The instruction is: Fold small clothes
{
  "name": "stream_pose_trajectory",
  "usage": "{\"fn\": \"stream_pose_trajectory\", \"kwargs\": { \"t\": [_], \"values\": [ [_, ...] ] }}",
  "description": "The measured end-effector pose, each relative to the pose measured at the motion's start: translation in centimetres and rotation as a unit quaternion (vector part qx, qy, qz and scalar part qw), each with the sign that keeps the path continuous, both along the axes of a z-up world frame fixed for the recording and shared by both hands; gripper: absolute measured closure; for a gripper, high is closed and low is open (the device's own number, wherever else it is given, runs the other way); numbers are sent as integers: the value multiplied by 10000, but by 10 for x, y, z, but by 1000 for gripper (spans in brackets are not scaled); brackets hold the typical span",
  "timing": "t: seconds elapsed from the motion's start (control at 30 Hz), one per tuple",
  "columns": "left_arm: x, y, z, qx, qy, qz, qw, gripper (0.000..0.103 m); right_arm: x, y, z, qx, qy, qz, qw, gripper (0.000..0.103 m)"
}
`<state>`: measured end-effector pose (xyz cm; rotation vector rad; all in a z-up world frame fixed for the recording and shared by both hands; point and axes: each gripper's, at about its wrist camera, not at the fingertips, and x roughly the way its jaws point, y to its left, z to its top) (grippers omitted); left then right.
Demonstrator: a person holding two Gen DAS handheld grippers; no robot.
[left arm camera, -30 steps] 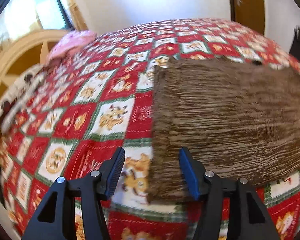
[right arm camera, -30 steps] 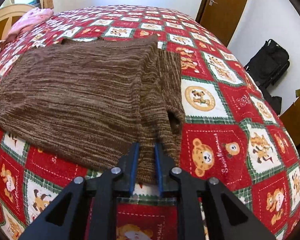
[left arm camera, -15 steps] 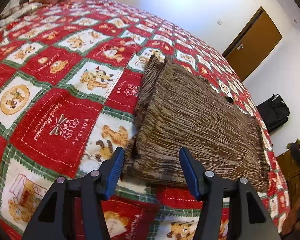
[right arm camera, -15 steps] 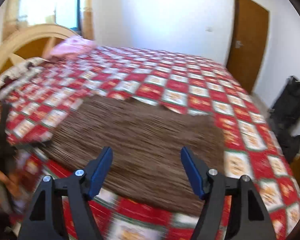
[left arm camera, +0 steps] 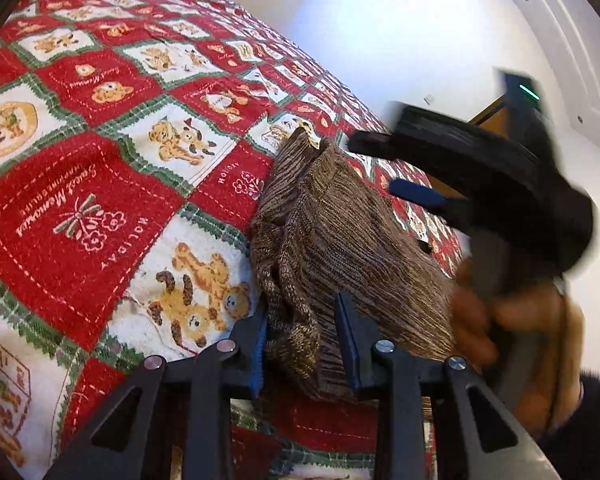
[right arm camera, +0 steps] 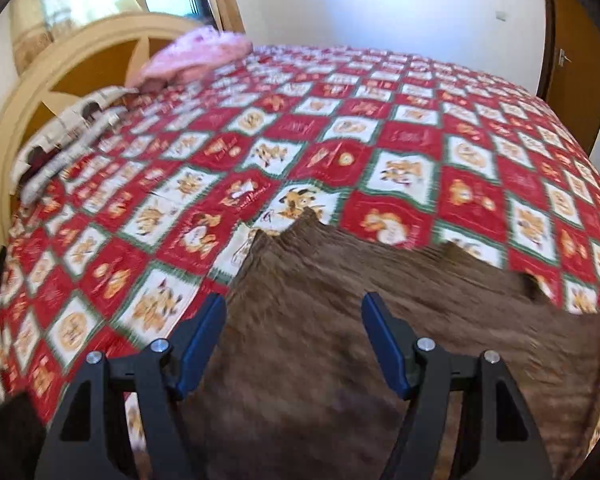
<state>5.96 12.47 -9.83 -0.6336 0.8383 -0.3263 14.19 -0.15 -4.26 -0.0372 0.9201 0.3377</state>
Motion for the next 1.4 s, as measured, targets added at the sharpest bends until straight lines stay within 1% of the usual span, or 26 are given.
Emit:
{"fn": "stream_pose_trajectory", "kwargs": {
  "t": [0.1,0.17,0.2,0.27,0.33,0.37,0.43,0.47,0.5,0.53,0.57,0.63,0.67,0.7,0.77,0.87,0.9,0.93,1.0,1.07,1.17,1.27,1.37,1.4],
  "values": [
    [-3,1,0,4,-2,42,10000,71,17,22,-16,-330,156,18,9993,29],
    [-5,3,0,-58,-9,79,10000,71,22,34,-24,-422,251,96,9987,28],
    [-7,3,0,-87,-25,101,9999,71,24,41,-28,-508,310,148,9981,21],
    [-6,4,-1,-88,-75,105,9999,71,26,53,-36,-866,293,205,9956,12],
    [-5,5,-1,-88,-92,92,9999,71,27,61,-43,-1239,173,152,9920,13],
    [-5,5,-1,-98,-102,91,9999,71,26,63,-45,-1356,119,123,9906,16],
    [-5,6,-1,-111,-211,112,9997,71,24,58,-43,-1382,14,-6,9904,31],
    [-4,6,0,-66,-284,106,9995,71,24,52,-40,-1388,-9,-137,9902,48],
    [-5,5,1,39,-359,122,9993,76,26,47,-38,-1356,2,-225,9905,63],
    [-4,4,2,103,-386,125,9991,85,27,40,-36,-1273,37,-294,9914,69],
    [-4,4,3,139,-405,92,9990,87,29,30,-33,-1018,107,-340,9942,75],
    [-5,2,8,162,-538,33,9984,90,31,18,-28,-548,228,-395,9975,82],
    [-6,-1,14,266,-671,-39,9974,90,32,13,-25,-326,271,-404,9983,84],
    [-7,-4,19,353,-781,-97,9963,90,31,7,-19,-92,292,-407,9987,85],
    [-10,-11,35,522,-1097,-271,9922,91,29,-4,-9,204,260,-379,9987,85],
    [-20,-29,58,828,-1550,-571,9828,91,23,-32,12,767,251,-466,9957,85],
    [-26,-37,67,988,-1745,-700,9772,91,21,-41,16,920,257,-496,9942,85],
    [-30,-44,74,1066,-1894,-816,9727,91,20,-52,22,1057,262,-541,9926,85],
    [-38,-59,85,1186,-2170,-1062,9631,91,18,-78,30,1304,280,-649,9889,85],
    [-45,-76,92,1204,-2328,-1344,9556,91,15,-104,36,1521,310,-734,9851,85],
    [-51,-109,101,1247,-2504,-1745,9441,91,9,-138,43,1606,306,-849,9829,86],
    [-60,-147,110,1274,-2668,-2171,9303,91,2,-173,46,1631,298,-998,9811,86],
    [-69,-178,113,1342,-2767,-2481,9186,91,-1,-204,43,1561,323,-1104,9810,86],
    [-74,-192,113,1394,-2810,-2616,9128,91,-3,-215,40,1569,349,-1113,9807,86]
  ]
}}
